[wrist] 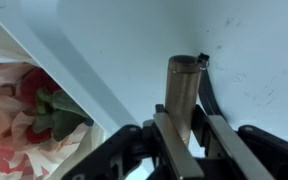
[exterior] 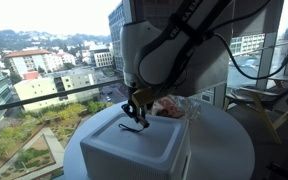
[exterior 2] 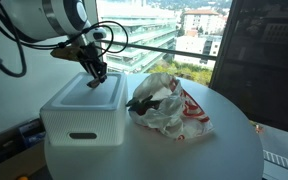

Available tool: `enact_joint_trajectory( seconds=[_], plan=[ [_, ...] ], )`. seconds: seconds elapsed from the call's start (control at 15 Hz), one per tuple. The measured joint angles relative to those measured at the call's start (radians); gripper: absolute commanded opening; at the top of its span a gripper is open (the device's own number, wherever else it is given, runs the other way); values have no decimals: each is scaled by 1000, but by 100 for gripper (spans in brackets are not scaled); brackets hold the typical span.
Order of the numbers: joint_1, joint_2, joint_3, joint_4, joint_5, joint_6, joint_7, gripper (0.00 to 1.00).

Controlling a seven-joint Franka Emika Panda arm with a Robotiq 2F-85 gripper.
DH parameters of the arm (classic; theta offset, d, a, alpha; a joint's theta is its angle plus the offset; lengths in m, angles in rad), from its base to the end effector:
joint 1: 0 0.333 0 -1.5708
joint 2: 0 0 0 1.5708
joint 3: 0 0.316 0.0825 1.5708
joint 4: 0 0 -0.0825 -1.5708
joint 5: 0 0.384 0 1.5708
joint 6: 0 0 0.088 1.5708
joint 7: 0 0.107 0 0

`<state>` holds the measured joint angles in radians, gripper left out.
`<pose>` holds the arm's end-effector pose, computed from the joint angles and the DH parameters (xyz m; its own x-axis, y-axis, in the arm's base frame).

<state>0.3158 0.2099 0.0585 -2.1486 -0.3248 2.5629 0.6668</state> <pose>0.5413 0.2172 0.3237 0.9623 -0.0310 0.2702 -0.0487 -0.9971 0.0592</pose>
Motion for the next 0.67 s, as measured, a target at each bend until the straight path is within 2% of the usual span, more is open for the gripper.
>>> enact_joint_trajectory(
  seconds=[0.4, 0.67],
  plan=[
    [-83, -44, -53, 46, 21, 15, 96, 15],
    [-158, -32, -75, 70, 135, 51, 112, 15]
  ],
)
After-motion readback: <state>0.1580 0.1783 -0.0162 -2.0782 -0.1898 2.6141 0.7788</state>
